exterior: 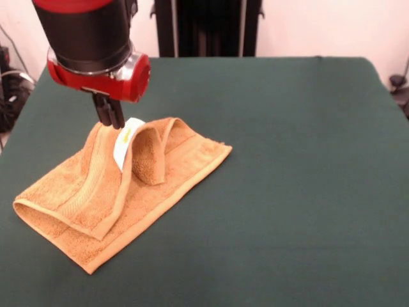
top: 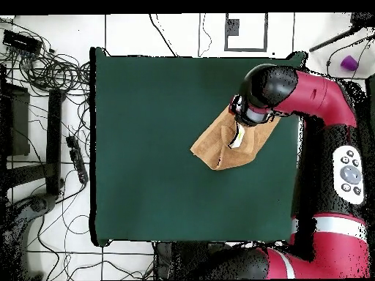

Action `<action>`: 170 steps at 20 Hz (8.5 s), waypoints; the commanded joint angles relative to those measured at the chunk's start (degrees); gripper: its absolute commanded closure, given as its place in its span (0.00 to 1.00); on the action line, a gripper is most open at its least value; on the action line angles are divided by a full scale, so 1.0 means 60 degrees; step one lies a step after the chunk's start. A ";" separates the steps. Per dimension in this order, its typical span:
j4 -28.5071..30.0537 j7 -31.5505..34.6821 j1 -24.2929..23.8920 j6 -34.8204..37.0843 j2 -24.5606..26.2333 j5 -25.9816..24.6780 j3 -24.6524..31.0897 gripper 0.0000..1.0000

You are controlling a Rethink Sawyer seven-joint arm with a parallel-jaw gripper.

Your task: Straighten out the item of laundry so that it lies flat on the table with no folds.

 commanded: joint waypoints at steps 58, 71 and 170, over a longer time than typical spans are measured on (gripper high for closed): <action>0.0576 0.1177 0.0729 0.0449 0.1235 0.0618 -0.0733 0.00; 0.0032 0.2291 0.1146 -0.0154 0.1783 0.1117 -0.0724 0.00; 0.2545 -0.0667 0.0841 -0.3130 0.0782 0.1827 -0.0670 0.00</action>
